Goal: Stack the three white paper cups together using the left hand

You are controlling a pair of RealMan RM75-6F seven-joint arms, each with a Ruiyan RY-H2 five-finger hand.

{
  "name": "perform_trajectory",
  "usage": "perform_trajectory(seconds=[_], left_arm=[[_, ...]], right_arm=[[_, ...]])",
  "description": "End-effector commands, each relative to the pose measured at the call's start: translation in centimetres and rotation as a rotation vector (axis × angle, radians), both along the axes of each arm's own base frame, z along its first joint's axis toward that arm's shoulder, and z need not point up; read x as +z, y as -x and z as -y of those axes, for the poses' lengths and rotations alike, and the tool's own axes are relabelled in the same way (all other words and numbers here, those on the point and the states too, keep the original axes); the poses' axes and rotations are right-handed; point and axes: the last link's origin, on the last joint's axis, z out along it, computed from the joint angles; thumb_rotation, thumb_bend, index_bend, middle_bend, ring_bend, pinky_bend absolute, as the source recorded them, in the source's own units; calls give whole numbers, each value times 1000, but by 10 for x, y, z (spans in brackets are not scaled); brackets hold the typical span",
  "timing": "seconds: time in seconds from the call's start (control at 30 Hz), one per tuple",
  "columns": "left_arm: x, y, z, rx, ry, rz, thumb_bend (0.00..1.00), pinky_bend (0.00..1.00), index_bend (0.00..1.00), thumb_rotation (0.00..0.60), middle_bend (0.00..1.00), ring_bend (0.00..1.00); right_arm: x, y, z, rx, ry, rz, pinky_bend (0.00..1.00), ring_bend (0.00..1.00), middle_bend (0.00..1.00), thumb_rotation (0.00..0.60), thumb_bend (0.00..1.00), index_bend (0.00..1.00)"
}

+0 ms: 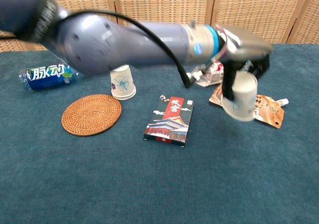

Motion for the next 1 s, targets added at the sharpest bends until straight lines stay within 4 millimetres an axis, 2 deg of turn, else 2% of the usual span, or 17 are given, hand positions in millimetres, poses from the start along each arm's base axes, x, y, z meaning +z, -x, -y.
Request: perform_trajectory(seconds=[0.03,0.23,0.27,0.33,0.53,0.57,0.67,0.8,1.0], left_arm=[[49,9,-24,52,-85,57,268,485,680,600,506,462],[103,41,-58,190,-184,64,262,483,664,600,498,462],[112,48,-64,227,-200,69,260,482,659,600,493,462],[143,77,-84,360,-242,81,255,476,648,600,485,462],[185,118,-99,557,-272,42,247,428,616,600,465,440],[195,131,-103,605,-297,37,245,420,613,600,463,433],[203,149,-107,698,-294,39,243,400,610,600,462,413],[198,166,-109,772,-276,29,239,391,606,600,459,402],[189,172,-107,787,-251,28,238,388,605,600,459,393]], right_arm=[[-2,-2,0,6,-8,-4,0,0,0,600,0,0],[-7,-5,0,15,-26,-13,0,0,0,600,0,0],[-8,-6,0,16,-29,-15,0,0,0,600,0,0],[-11,-8,1,22,-38,-19,0,0,0,600,0,0],[-16,-11,1,32,-54,-29,0,0,0,600,0,0],[-19,-13,2,38,-64,-34,0,0,0,600,0,0],[-23,-18,2,53,-74,-41,0,0,0,600,0,0],[-25,-21,2,63,-76,-45,0,0,0,600,0,0],[-24,-22,2,64,-77,-41,0,0,0,600,0,0]])
